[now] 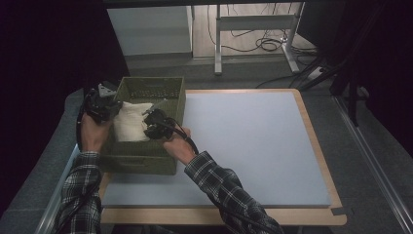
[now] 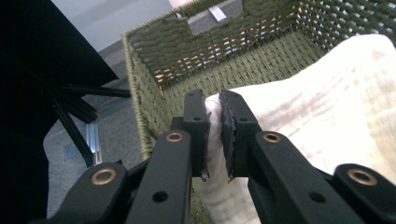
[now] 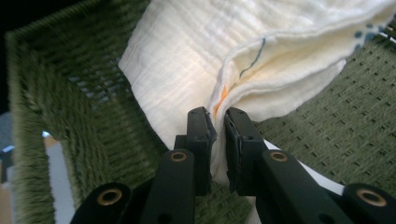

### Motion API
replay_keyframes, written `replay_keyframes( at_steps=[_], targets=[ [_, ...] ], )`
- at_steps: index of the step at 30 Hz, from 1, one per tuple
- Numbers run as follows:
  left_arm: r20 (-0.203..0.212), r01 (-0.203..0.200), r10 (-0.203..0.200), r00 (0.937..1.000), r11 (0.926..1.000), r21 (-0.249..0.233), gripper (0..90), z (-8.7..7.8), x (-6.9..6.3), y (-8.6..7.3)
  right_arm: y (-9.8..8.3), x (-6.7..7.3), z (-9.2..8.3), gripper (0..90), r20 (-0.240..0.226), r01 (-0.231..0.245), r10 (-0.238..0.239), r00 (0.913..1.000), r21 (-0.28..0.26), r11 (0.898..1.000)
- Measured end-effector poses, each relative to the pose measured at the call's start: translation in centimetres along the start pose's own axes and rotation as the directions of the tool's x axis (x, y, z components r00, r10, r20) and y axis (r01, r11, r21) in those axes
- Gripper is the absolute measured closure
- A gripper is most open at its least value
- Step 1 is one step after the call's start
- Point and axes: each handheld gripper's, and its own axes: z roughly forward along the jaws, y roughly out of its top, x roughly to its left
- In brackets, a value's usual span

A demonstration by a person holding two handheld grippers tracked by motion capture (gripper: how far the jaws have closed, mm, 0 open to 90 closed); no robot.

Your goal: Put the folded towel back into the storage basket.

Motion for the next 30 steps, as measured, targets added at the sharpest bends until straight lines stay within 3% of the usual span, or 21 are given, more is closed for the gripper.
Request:
replay_keyframes(
  at_steps=[10,18,20,22,25,30],
  targets=[
    [0.025,-0.055,0.054,0.9982,0.9954,0.078,81.2,3.2,-1.2,0.2,0.5,-0.1,0.9,79.5,0.015,0.043,-0.044,0.9989,0.093,0.995],
    [0.063,-0.068,0.058,0.9963,0.9841,0.164,80.6,4.9,-1.7,-0.1,0.8,0.2,1.5,77.8,0.05,0.066,-0.075,0.9959,0.157,0.985],
    [0.084,-0.06,0.043,0.9955,0.9778,0.201,76.7,5.5,-1.7,-0.3,0.8,0.2,1.6,72.3,0.051,0.065,-0.074,0.9959,0.167,0.984],
    [0.073,-0.062,0.047,0.9962,0.9731,0.222,69.2,6.0,-1.9,-0.5,0.9,0.2,1.4,64.7,0.055,0.062,-0.071,0.996,0.151,0.987],
    [0.071,-0.07,0.055,0.996,0.9692,0.236,61.1,6.3,-2.2,-0.6,1.1,-0.2,1.0,61.6,0.073,0.054,-0.064,0.9953,0.134,0.99],
    [0.08,-0.032,0.016,0.9966,0.9799,0.197,51.7,5.9,-2.2,-0.4,1.1,-1.4,-0.3,59.0,0.1,0.038,-0.047,0.9939,0.09,0.995]
  ],
)
